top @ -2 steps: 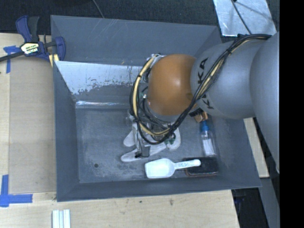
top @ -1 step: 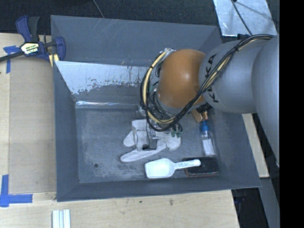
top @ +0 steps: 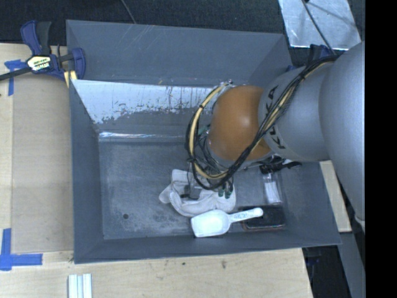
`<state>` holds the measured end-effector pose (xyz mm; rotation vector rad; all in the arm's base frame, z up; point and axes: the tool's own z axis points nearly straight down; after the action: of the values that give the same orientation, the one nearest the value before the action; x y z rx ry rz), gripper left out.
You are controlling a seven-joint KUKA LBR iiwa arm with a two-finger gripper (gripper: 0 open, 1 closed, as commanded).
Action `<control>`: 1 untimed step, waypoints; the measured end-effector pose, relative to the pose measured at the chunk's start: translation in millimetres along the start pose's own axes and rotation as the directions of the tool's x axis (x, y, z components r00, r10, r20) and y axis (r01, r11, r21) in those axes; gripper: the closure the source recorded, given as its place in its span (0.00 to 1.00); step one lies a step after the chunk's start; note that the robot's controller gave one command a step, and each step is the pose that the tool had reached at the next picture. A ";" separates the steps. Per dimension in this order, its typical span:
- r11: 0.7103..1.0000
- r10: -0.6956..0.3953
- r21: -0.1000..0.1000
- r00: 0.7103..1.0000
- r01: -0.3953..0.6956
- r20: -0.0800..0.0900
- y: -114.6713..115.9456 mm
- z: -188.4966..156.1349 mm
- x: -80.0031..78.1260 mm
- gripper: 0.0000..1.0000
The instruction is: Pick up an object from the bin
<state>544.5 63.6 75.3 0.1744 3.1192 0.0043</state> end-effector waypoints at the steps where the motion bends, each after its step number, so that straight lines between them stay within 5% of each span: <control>1: 1.000 0.000 0.000 1.000 0.000 0.000 0.0 0.0 0.0 1.00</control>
Offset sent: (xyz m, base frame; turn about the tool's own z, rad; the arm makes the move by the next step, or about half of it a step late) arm 0.0035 0.0177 0.1614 -0.0392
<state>544.5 63.6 75.3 0.1750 3.1192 0.0044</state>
